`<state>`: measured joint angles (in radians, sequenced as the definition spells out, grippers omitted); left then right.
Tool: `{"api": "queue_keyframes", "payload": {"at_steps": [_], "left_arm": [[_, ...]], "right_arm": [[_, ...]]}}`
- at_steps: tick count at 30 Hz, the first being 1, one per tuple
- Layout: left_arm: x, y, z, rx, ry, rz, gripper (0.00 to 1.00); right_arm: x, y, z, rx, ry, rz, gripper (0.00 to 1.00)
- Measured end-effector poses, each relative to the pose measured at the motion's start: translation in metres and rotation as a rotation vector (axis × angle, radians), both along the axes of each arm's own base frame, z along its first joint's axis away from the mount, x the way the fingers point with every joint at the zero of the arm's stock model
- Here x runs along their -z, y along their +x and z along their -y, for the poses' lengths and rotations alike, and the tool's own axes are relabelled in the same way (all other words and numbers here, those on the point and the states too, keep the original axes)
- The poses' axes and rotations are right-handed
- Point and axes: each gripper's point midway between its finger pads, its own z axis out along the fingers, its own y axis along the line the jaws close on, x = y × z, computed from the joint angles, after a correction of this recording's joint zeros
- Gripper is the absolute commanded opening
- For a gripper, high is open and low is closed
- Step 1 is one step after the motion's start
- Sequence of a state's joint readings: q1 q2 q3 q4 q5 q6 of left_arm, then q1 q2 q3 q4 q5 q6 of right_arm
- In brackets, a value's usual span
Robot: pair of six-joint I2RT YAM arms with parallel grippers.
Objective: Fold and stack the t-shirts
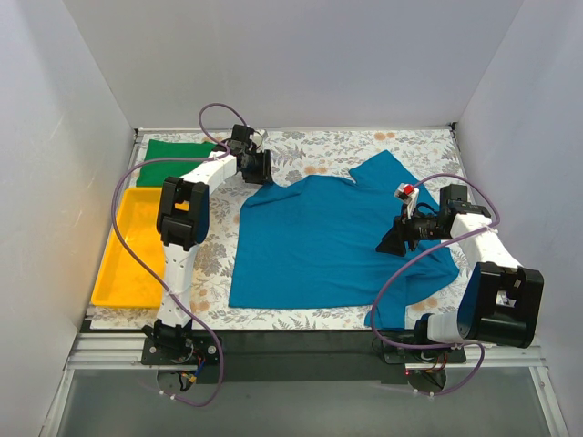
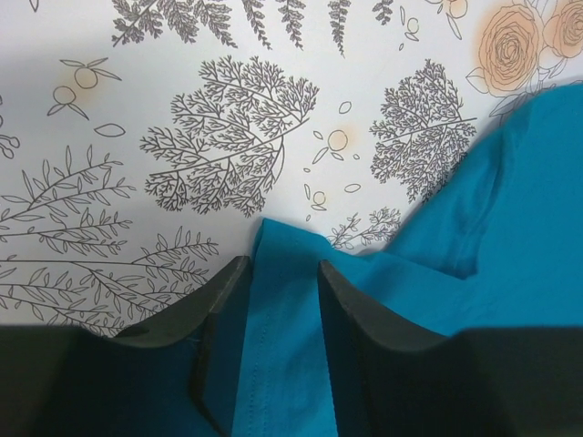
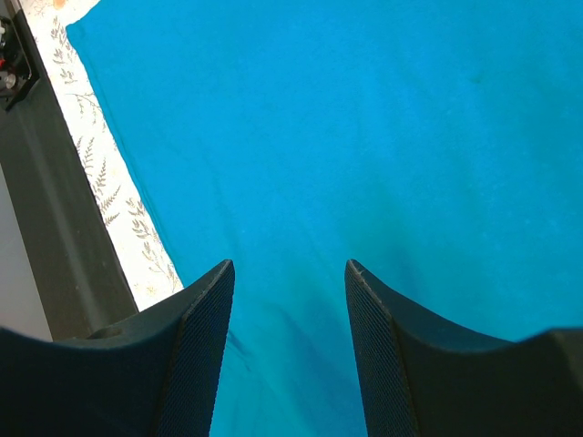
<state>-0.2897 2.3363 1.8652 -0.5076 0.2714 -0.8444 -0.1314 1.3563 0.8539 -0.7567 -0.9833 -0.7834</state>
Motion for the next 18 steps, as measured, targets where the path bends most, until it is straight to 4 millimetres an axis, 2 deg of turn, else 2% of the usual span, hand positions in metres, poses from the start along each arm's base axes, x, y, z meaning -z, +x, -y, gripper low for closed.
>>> {"api": "queue_keyframes", "payload": {"at_steps": [5, 12, 18], "left_arm": [[0.0003, -0.0011, 0.0002, 0.004, 0.000, -0.004, 0.20], [0.0046, -0.0024, -0.0013, 0.000, 0.007, -0.011, 0.19], [0.0068, 0.0006, -0.0038, -0.015, 0.020, 0.004, 0.22]], "right_arm": [[0.0002, 0.0000, 0.0001, 0.001, 0.001, -0.002, 0.59], [0.0014, 0.0004, 0.0011, 0.006, 0.002, -0.009, 0.59], [0.0014, 0.0007, 0.0016, 0.008, 0.002, -0.009, 0.59]]}}
